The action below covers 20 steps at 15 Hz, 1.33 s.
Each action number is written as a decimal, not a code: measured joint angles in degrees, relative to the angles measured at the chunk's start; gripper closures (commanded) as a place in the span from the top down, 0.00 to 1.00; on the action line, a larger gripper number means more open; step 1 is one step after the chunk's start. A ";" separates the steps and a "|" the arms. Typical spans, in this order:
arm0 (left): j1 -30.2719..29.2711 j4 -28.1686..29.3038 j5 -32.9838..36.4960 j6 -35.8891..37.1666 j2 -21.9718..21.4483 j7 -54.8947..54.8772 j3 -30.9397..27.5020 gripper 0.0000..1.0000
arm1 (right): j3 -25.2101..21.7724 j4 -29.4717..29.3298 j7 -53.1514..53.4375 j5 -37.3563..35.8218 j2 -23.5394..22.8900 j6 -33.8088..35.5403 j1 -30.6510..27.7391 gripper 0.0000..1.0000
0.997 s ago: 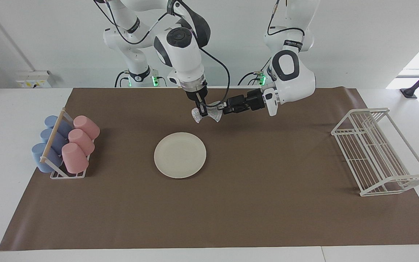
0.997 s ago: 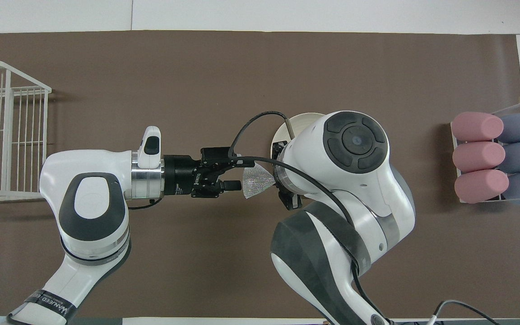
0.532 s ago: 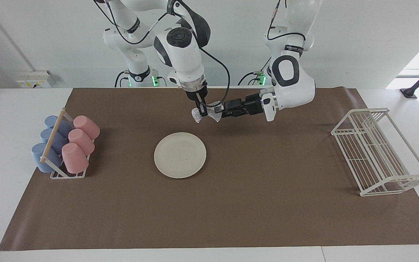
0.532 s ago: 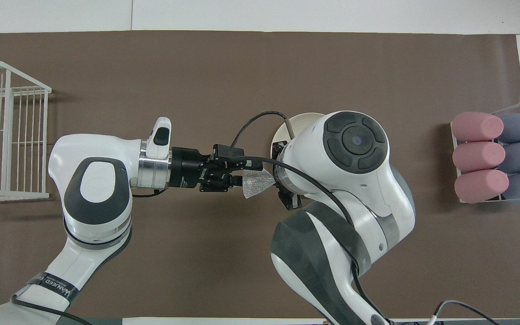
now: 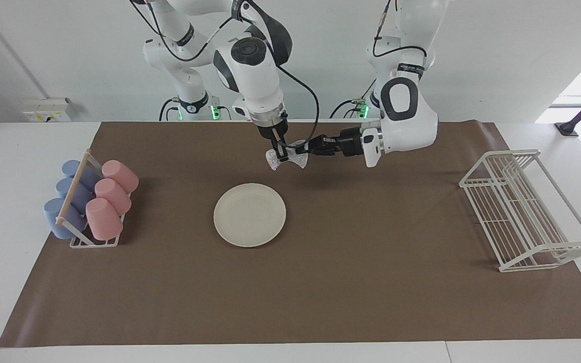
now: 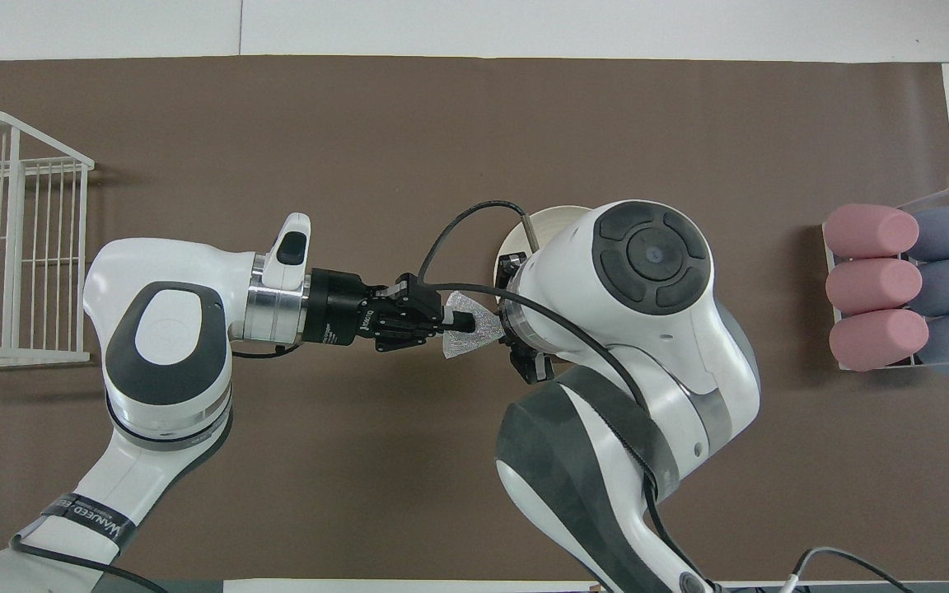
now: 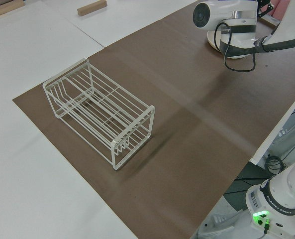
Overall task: Wipe plate with sponge
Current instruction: 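Carry the sponge to the basket with the left gripper while the right gripper retracts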
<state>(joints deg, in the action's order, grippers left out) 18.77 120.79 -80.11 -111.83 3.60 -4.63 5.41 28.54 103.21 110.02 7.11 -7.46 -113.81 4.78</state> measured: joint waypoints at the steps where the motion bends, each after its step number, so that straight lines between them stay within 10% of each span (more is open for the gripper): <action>1: -0.03 0.00 0.00 0.29 0.00 0.00 0.00 0.00 | -0.16 -0.09 0.00 -0.02 0.00 -0.02 -0.09 0.98; 6: -1.51 -0.08 2.28 1.70 0.00 0.52 -0.30 0.00 | -0.39 -0.25 -3.93 -0.96 0.02 -0.92 -1.88 1.00; 20: -16.44 -11.09 34.37 12.78 -0.53 17.15 -0.94 0.00 | 0.05 -0.32 -62.41 -1.58 7.67 -0.07 -18.30 1.00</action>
<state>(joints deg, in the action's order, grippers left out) 2.33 109.70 -45.74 -99.05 3.07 12.52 4.47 28.59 102.89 47.61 5.53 0.21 -113.89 -13.52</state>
